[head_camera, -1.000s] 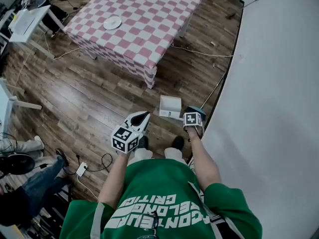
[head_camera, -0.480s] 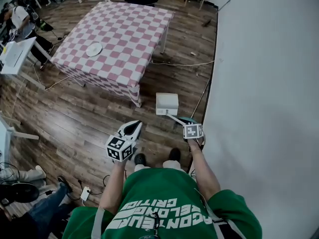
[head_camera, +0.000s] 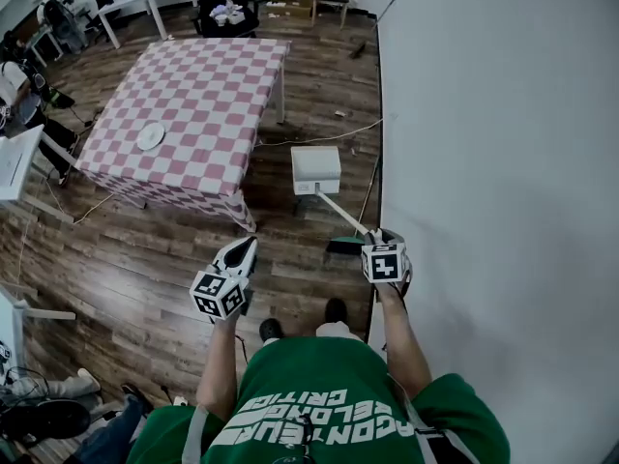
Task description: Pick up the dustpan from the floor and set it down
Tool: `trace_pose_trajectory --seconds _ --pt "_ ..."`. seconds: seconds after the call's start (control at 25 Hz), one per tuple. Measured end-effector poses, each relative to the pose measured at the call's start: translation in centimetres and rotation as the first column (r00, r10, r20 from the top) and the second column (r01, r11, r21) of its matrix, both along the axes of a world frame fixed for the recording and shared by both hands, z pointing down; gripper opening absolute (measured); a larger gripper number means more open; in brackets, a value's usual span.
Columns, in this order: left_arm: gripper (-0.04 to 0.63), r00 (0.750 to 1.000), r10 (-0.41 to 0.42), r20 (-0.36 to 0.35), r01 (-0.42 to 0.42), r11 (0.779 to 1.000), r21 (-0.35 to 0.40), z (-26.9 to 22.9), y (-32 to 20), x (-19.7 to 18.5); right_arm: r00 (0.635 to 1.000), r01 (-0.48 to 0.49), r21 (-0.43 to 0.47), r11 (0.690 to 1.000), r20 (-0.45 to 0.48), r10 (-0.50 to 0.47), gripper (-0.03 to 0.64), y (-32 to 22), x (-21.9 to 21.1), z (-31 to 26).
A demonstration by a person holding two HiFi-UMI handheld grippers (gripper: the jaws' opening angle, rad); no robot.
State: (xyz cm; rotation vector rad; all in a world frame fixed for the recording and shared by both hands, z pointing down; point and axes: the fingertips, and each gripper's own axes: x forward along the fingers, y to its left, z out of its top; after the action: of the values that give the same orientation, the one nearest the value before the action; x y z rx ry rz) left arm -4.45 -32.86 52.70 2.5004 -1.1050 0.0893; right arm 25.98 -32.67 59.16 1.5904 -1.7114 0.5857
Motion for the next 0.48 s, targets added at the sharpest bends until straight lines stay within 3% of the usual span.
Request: trace_pose_trajectory --seconds 0.48 --pt "0.003 0.999 0.039 0.028 -0.040 0.997 0.066 -2.8 -2.4 3.2 0.998 -0.060 0.232 0.971 -0.012 0.064 0.123 1.6 3.9 -11.6"
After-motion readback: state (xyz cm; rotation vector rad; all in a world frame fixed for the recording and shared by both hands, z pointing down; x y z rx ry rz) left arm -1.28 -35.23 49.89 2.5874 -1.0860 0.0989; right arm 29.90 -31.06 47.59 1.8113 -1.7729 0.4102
